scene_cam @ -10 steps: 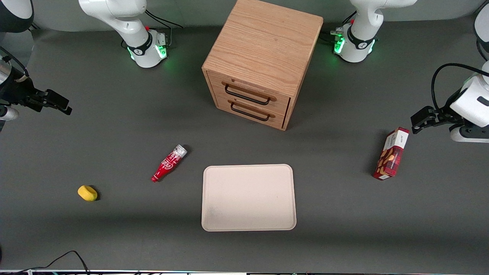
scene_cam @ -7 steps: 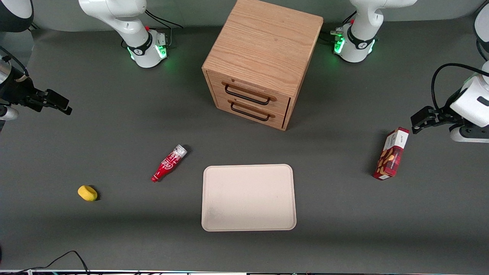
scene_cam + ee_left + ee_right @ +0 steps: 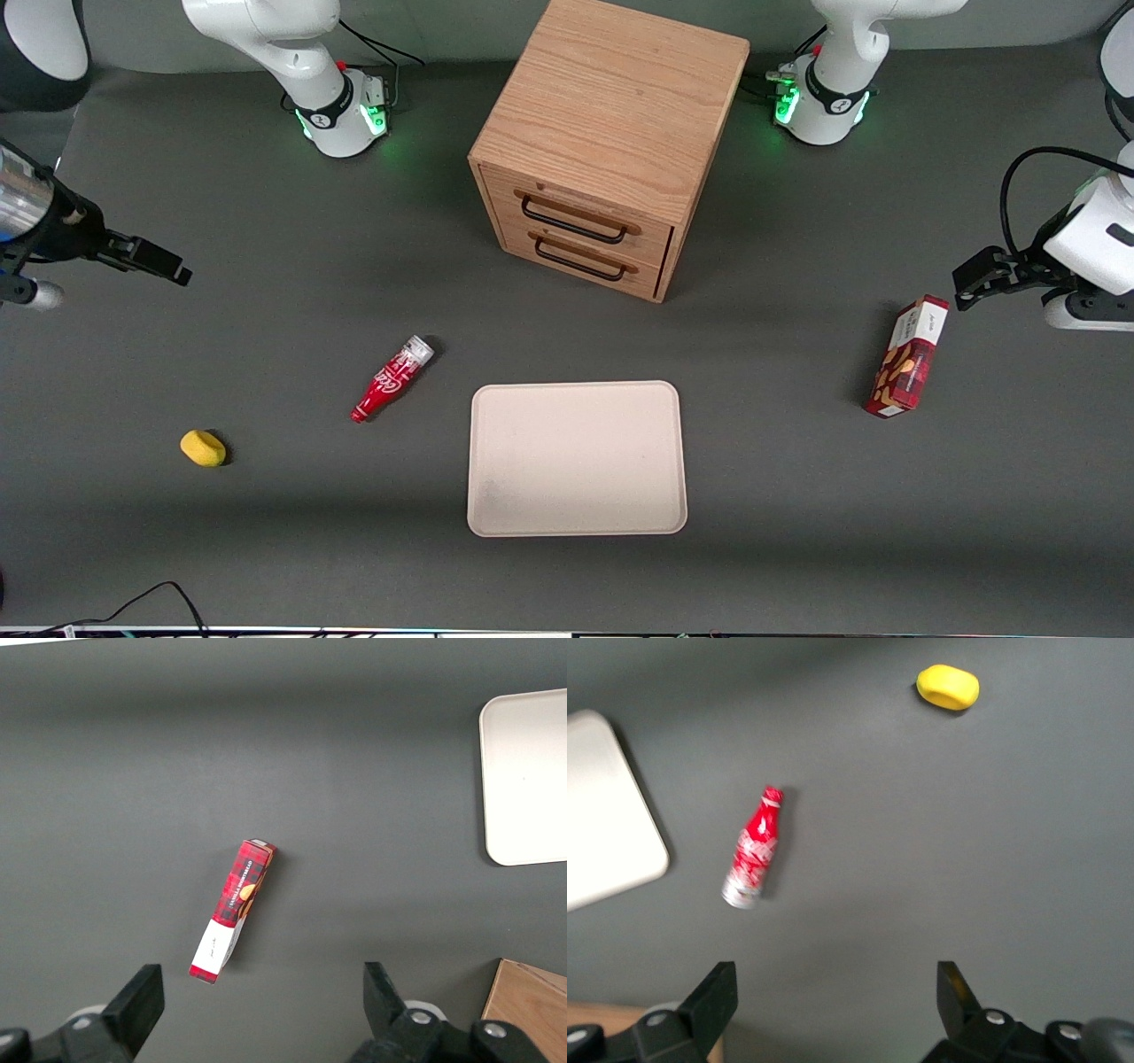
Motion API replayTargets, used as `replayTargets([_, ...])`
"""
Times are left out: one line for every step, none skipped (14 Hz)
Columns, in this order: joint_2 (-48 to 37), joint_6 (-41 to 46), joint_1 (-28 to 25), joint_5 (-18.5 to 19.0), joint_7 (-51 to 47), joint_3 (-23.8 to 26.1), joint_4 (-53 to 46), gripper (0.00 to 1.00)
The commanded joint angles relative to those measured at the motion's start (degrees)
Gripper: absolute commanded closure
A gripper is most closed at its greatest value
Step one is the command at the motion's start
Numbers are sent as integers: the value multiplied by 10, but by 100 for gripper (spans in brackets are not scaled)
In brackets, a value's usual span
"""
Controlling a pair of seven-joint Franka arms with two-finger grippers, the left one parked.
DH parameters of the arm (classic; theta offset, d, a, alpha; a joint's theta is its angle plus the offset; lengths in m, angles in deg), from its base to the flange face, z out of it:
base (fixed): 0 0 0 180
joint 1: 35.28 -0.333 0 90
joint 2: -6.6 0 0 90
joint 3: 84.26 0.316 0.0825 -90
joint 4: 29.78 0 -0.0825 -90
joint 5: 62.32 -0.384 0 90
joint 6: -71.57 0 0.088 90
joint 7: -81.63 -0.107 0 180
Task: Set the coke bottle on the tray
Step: 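Move the open right gripper down over the red Coca-Cola bottle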
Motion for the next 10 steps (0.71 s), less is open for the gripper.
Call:
replayTargets([74,-53,0,-8,-138,61,-37,0])
replayTargets([98,-84,-1,-4,-187,74,-38,0])
replayTargets([120,-110,-3,14,-235,85,-37,0])
replayTargets([144,-125,-3,34,-270,100,-37,0])
replayTargets([170,-139,-3,43,-302,112,-37,0])
replayTargets([196,-159,-4,42,-337,115,-37,0])
replayTargets([223,-182,-5,43,-382,119,-37,0])
replayTargets([247,-198,-5,49,-422,126,-37,0])
replayTargets([269,-214,-5,65,-453,131,-36,0])
replayTargets([286,-223,-8,86,-488,139,-36,0])
